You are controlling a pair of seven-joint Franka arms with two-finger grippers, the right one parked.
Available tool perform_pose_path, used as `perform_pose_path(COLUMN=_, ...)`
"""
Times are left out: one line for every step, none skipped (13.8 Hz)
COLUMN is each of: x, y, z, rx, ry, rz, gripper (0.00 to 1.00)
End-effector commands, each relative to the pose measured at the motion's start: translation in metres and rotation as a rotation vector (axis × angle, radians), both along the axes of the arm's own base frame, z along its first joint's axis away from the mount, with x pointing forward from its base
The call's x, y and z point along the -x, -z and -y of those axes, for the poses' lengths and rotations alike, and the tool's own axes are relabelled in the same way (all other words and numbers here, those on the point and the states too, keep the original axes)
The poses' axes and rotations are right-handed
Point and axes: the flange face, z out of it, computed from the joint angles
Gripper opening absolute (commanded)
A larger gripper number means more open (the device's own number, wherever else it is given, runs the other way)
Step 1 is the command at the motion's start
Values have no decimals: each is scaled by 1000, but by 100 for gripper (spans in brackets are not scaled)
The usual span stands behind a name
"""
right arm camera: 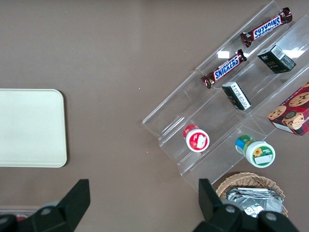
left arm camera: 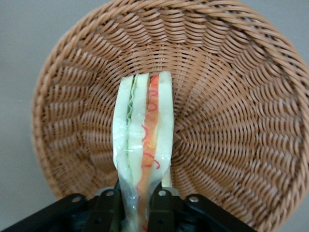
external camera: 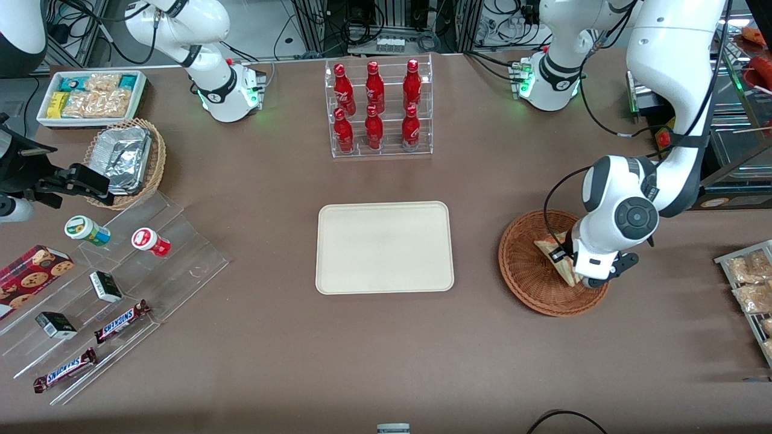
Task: Place sandwich from basket to tray
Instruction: 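Lift the sandwich and carry it with the left gripper toward the tray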
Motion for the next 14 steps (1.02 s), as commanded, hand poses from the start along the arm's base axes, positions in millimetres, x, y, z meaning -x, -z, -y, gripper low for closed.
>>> perform_pose_path(x=-8, y=-36, z=21, rx=-37, ry=93, rz=-27, gripper=0)
perform_pose_path(x=-8, y=-45, z=29, rx=-38, ry=125, rz=-42, gripper=0)
perform_pose_path(x=-8, y=-55, z=40, rx=-39, ry=166, rz=-50, gripper=0)
perform_pose_path(x=-6, y=-61, z=52, rx=-38, ry=205, rz=-56, gripper=0)
perform_pose_path(x=-4, y=-65, z=64, rx=-34, ry=238, rz=-57, gripper=0)
perform_pose_path(x=0, y=-70, z=83, rx=-23, ry=277, rz=-48, gripper=0)
perform_pose_path(x=3, y=-76, z=102, rx=-7, ry=302, rz=-35, gripper=0)
perform_pose_path(x=6, y=-81, z=125, rx=7, ry=331, rz=-21, gripper=0)
perform_pose_path(x=9, y=-84, z=139, rx=17, ry=354, rz=-11, gripper=0)
perform_pose_path(x=12, y=-85, z=151, rx=37, ry=369, rz=-4, gripper=0)
perform_pose_path(x=15, y=-88, z=167, rx=73, ry=383, rz=9, gripper=0)
perform_pose_path(x=20, y=-88, z=185, rx=98, ry=410, rz=26, gripper=0)
perform_pose_path(x=25, y=-81, z=202, rx=115, ry=438, rz=31, gripper=0)
perform_pose_path(x=30, y=-73, z=220, rx=128, ry=468, rz=37, gripper=0)
